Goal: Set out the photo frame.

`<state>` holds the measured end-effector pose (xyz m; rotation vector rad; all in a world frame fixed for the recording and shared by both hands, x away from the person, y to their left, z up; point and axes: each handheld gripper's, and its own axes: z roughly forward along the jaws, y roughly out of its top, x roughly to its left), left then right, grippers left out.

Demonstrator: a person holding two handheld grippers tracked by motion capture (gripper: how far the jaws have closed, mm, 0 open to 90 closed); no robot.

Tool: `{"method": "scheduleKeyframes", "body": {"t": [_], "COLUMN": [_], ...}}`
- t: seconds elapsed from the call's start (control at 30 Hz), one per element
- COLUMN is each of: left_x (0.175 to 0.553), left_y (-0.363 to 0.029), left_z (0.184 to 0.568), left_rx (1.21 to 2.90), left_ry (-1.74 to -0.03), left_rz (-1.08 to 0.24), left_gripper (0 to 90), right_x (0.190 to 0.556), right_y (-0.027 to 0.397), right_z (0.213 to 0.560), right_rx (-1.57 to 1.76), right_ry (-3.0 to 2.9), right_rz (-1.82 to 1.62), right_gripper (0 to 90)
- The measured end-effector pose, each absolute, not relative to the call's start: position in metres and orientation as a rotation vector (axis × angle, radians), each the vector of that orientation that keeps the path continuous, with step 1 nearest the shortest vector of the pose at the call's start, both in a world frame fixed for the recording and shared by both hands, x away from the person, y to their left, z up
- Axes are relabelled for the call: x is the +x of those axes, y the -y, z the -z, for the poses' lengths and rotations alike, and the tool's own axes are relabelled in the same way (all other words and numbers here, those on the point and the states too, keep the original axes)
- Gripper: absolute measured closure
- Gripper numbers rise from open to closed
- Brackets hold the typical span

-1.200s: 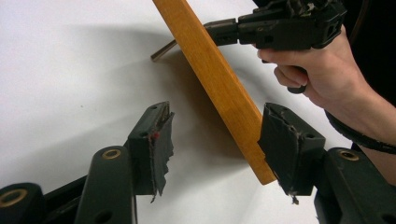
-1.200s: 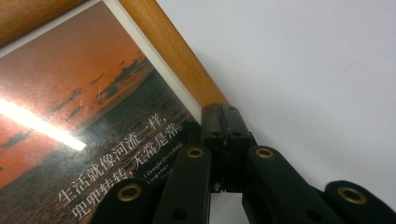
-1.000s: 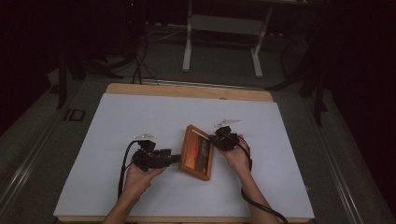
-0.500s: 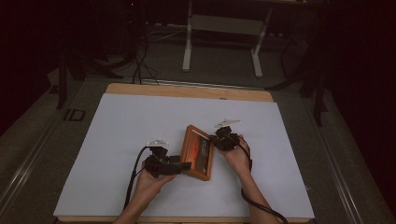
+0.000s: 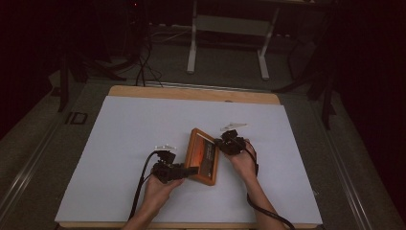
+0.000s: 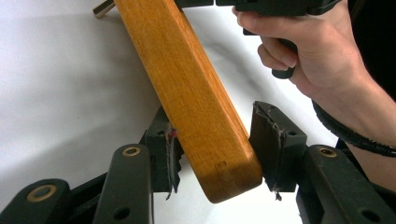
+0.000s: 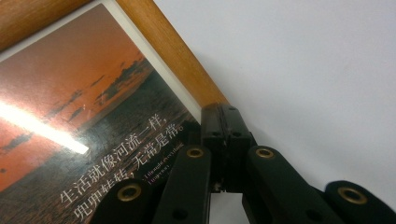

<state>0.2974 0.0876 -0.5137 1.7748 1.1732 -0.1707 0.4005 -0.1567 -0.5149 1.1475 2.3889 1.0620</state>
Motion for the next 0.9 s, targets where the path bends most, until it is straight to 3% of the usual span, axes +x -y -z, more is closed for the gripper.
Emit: {"method": "scheduleKeyframes", "body": {"t": [0.43,0.9], "left_x": [0.303,0.307], "left_y": [-0.080,-0.055], "left_z": [0.506,0.489], "left_rx": [1.771,1.834], "left_ry": [-1.197,-1.102], "left_rz": [0.139,0.046], "left_gripper": [59.0,66.6], "right_x": [0.397,0.363], "right_y": [0.170,0.196], "right_z": [0.513,0.483], "right_rx": [1.144,1.029], "right_ry": [-2.395,-2.348], "right_rz": [-1.109,-1.182], "right_gripper": [89.5,80.7]}}
